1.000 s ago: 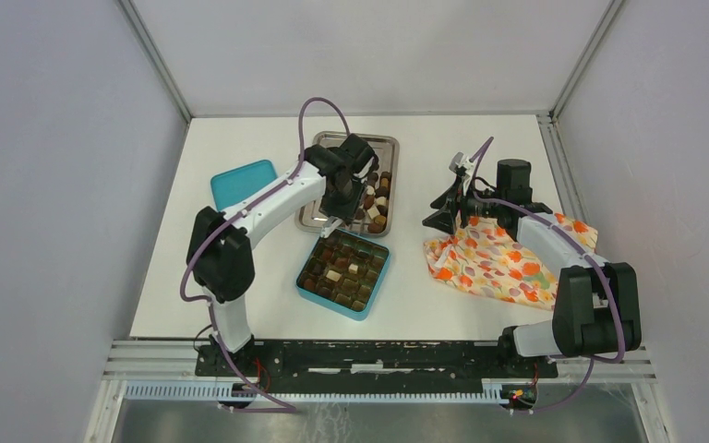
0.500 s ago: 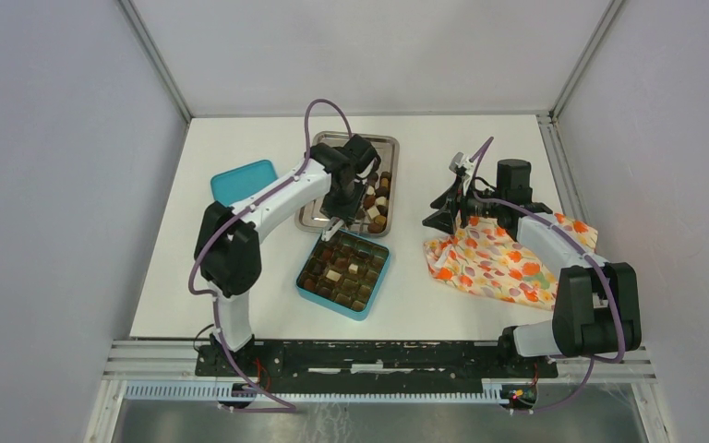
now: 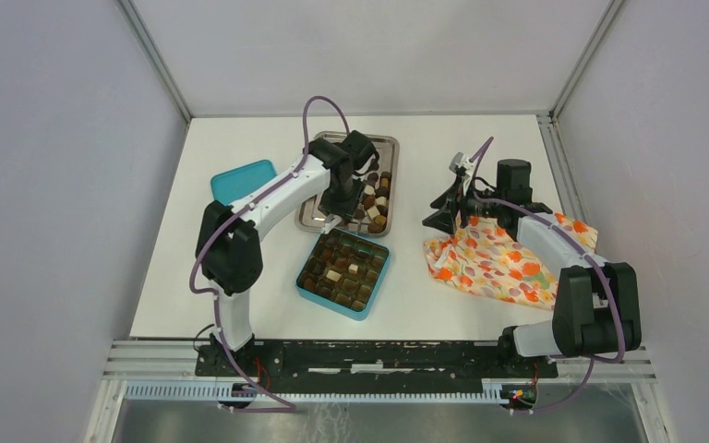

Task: Pack the chocolate
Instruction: Pick up the fake chocolate from the plate.

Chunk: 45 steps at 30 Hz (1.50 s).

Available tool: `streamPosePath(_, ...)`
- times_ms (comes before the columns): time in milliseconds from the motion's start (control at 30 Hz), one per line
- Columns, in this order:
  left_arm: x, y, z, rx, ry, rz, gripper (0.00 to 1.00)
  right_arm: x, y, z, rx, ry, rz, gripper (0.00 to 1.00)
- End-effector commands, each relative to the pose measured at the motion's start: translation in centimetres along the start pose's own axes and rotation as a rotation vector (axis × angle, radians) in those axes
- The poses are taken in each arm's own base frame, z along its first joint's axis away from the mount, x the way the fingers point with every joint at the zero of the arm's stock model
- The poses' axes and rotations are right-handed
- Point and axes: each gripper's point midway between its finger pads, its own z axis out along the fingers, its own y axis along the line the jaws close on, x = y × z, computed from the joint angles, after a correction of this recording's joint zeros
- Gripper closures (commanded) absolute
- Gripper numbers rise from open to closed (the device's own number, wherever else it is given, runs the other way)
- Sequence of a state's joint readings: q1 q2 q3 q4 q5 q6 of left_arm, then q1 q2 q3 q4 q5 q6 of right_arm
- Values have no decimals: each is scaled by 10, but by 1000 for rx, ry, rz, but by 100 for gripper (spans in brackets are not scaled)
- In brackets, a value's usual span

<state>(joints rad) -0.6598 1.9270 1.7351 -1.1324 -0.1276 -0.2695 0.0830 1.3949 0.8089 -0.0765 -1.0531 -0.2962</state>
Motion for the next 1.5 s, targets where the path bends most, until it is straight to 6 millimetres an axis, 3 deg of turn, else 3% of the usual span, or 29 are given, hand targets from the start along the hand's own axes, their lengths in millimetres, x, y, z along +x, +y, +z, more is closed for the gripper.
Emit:
streamPosePath(0,-8,0,-5,17,-10,-37,53,-8,0,-1,-1,-16,-43,32)
streamPosePath(600,-13,-1,5,29,16,-37,55,-8,0,-2,-1,-17,-48,32)
streamPosePath(833,-16,4,-4,8,-1,-52,84,-8,0,-2,-1,-16,-47,32)
streamPosePath(967,-24,5,-15,8,-39,-66,97,-8,0,-2,1,-16,-47,32)
streamPosePath(1167,-30,3,-39,44,-112,-80,98,-9,0,-2,1,-17,-48,32)
streamPosePath(1300,-18,1,-55,91,-122,-92,98,-10,1,-2,-1,-17,-51,32)
streamPosePath(1467,12,-4,-83,167,-145,-107,98,-11,2,-3,-5,-17,-51,32)
